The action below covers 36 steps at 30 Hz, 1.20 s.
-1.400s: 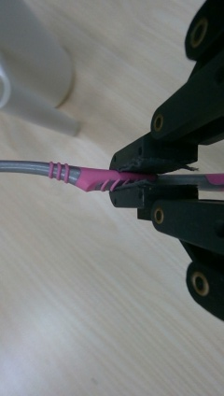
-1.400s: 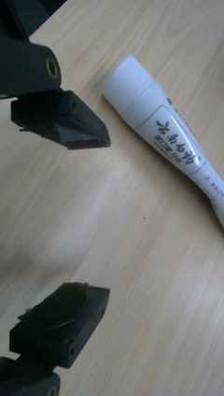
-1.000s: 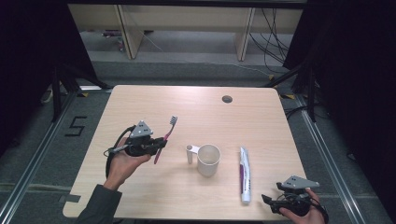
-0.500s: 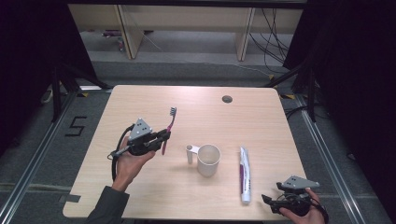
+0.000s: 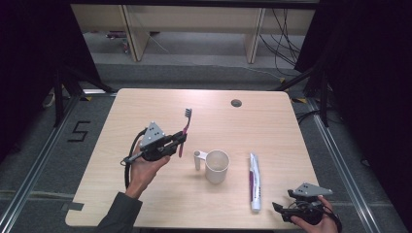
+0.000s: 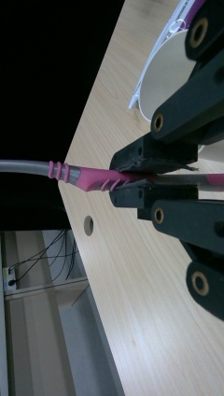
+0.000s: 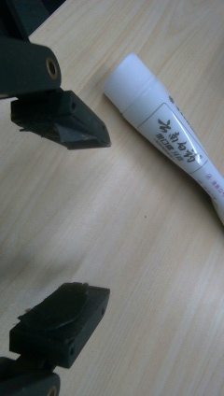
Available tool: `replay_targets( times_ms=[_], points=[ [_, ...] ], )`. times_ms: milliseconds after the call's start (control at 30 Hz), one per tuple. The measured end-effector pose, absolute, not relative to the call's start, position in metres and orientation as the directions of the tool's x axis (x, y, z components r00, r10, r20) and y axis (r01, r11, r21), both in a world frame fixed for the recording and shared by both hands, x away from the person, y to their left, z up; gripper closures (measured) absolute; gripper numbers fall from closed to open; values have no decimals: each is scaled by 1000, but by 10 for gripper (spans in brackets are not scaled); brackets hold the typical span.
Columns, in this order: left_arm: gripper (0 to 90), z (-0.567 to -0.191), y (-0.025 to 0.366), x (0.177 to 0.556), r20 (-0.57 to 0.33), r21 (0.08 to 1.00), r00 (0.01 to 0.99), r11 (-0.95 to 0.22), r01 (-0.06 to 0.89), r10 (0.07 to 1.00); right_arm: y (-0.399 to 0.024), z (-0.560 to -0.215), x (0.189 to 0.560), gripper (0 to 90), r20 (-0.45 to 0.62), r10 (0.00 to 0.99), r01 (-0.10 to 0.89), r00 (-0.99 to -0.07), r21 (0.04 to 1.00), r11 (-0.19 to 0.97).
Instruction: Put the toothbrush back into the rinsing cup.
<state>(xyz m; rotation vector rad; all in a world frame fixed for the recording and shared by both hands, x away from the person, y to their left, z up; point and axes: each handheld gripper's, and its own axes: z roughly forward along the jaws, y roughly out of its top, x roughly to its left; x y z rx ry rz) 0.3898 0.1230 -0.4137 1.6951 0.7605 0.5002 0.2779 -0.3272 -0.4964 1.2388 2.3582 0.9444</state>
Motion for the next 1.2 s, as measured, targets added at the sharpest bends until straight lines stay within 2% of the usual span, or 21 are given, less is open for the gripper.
replay_targets(
  times_ms=[500, 633, 700, 767, 867, 1200],
  points=[
    [819, -401, 101, 393, -68, 979, 729, -96, 181, 682, -325, -495, 276, 237, 50, 830, 639, -556, 664, 388],
    [819, -402, 94, 395, -69, 979, 736, -96, 180, 673, -326, -496, 276, 237, 45, 826, 631, -562, 670, 392],
    [819, -404, 91, 395, -68, 979, 738, -97, 179, 671, -324, -495, 274, 237, 79, 837, 660, -542, 657, 365],
    [818, -405, 89, 396, -70, 977, 741, -102, 185, 668, -325, -497, 276, 237, 44, 827, 630, -560, 671, 391],
    [818, -409, 86, 397, -69, 977, 747, -107, 185, 662, -324, -496, 275, 237, 72, 831, 650, -551, 662, 373],
    [817, -425, 84, 397, -75, 971, 747, -123, 206, 661, -324, -497, 275, 236, 61, 825, 642, -562, 661, 389]
  ],
)
